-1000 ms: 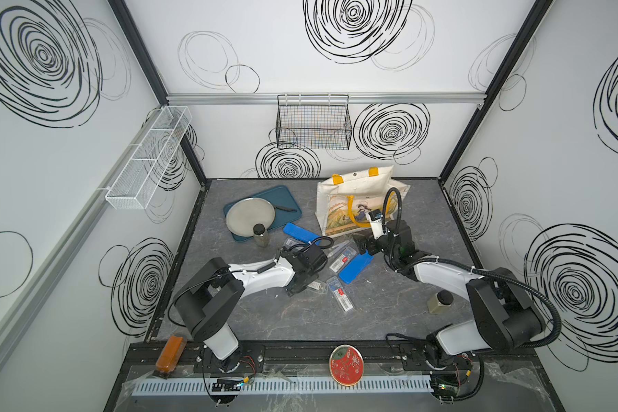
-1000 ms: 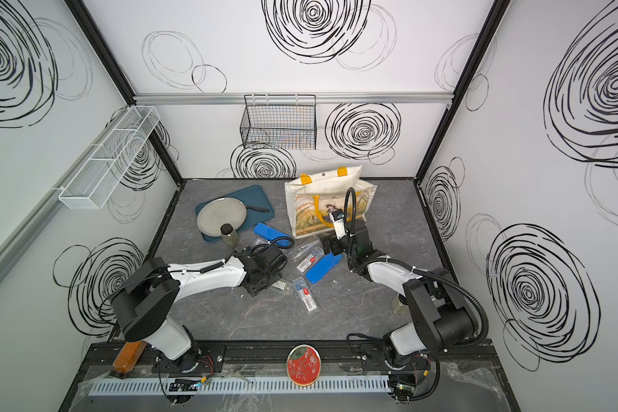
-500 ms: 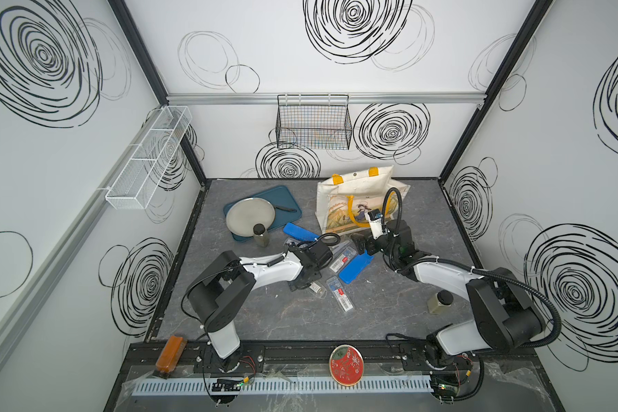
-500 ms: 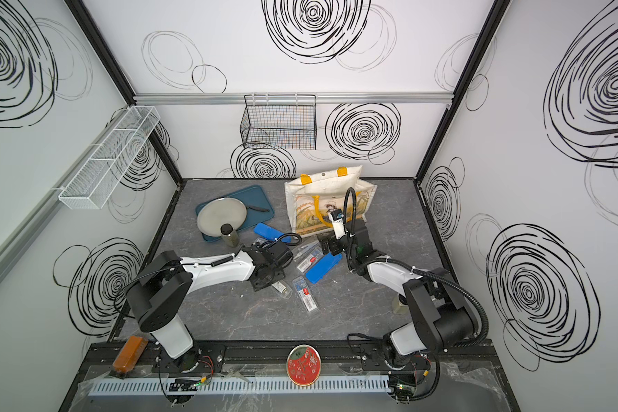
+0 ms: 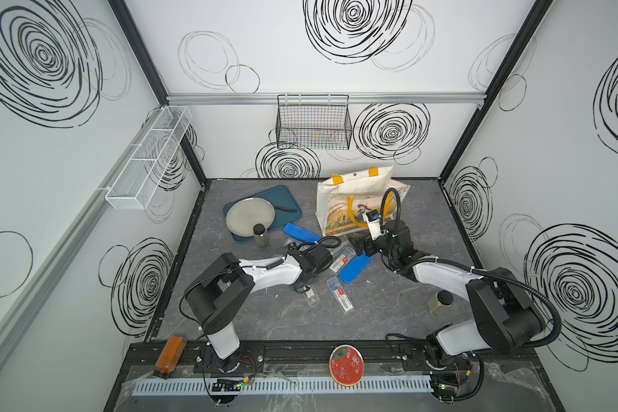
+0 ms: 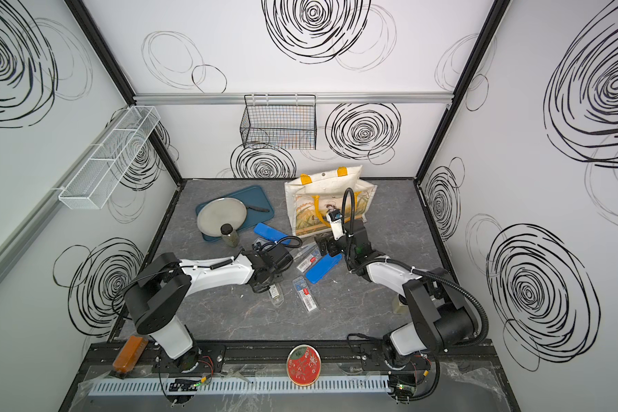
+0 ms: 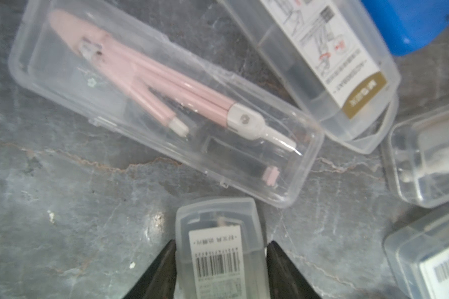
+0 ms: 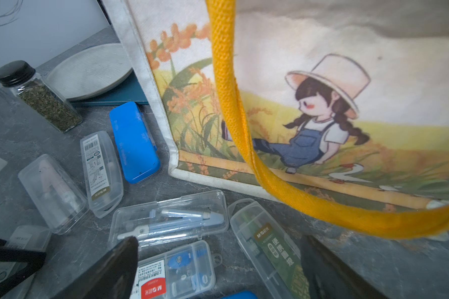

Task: Put the compass set into the canvas bag
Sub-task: Pick up the compass set at the center of the board.

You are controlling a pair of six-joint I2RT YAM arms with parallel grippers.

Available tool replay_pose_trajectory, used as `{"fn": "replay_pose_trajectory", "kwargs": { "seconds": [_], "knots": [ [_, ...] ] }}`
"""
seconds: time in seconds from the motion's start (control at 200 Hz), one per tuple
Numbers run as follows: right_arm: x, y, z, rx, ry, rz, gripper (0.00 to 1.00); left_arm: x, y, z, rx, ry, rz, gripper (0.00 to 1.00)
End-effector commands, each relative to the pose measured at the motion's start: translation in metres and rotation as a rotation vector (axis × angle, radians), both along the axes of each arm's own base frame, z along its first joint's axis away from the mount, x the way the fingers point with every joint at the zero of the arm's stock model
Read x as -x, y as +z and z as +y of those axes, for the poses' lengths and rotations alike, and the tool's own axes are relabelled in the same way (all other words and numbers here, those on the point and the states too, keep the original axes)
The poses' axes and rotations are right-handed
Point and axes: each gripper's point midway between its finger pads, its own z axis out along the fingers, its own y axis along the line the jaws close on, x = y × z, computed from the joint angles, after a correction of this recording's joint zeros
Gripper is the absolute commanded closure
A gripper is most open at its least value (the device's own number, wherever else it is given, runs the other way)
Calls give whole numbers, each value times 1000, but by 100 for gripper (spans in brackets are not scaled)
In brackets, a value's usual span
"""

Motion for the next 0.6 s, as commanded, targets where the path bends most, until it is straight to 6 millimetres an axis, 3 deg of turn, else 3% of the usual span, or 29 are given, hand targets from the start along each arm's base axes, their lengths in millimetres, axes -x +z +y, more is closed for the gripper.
{"fn": "replay_pose_trajectory", "kwargs": {
  "seconds": [0.0, 0.38, 0.595],
  "knots": [
    [4, 3, 16, -18, 52, 31, 0, -6, 10, 7, -9, 10, -84, 46],
    [33, 16, 45, -142, 199, 82, 0, -19, 51, 6, 26, 9, -329, 50],
    [35, 7, 49, -166, 181, 136, 0, -26, 85, 10, 58, 44, -502, 50]
  ]
}}
